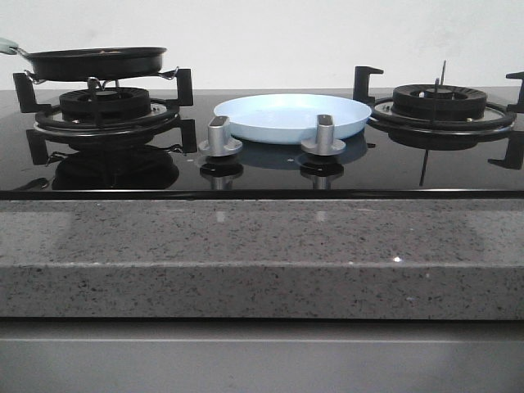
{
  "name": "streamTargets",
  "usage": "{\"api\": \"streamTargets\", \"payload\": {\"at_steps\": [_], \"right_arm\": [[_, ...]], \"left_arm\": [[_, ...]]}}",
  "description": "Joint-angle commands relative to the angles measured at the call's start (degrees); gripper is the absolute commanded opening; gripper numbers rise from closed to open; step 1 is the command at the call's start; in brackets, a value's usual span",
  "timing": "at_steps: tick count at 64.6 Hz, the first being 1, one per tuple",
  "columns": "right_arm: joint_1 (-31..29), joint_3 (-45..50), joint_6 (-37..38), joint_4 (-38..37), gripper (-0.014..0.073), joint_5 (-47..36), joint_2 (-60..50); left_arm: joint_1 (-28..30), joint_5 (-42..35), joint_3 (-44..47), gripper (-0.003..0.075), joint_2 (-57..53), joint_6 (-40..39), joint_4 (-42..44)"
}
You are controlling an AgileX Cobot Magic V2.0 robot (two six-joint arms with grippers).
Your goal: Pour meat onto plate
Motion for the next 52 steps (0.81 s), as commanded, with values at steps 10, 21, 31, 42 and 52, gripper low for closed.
{"api": "streamTargets", "payload": {"at_steps": [10,21,31,42,52], "right_arm": [[-0.2,-0.2,0.1,-0.7,-0.0060,-4.5,-0.9],[-0.2,-0.2,0.1,-0.7,-0.0060,-4.5,-0.9],[-0.2,-0.2,0.1,-0.7,-0.0060,-4.5,-0.9],[-0.2,-0.2,0.1,-0.6,-0.0060,-4.9,-0.9],[-0.2,-1.5,0.1,-0.6,-0.0060,-4.8,-0.9]], "left_arm": [[-0.5,-5.0,0.3,-0.0020,-0.8,-0.5,-0.3],[-0.5,-5.0,0.3,-0.0020,-0.8,-0.5,-0.3],[-0.5,-5.1,0.3,-0.0020,-0.8,-0.5,-0.3],[-0.5,-7.5,0.3,-0.0020,-0.8,-0.5,-1.9],[-0.5,-11.1,-1.8,-0.0020,-0.8,-0.5,-2.9]]}}
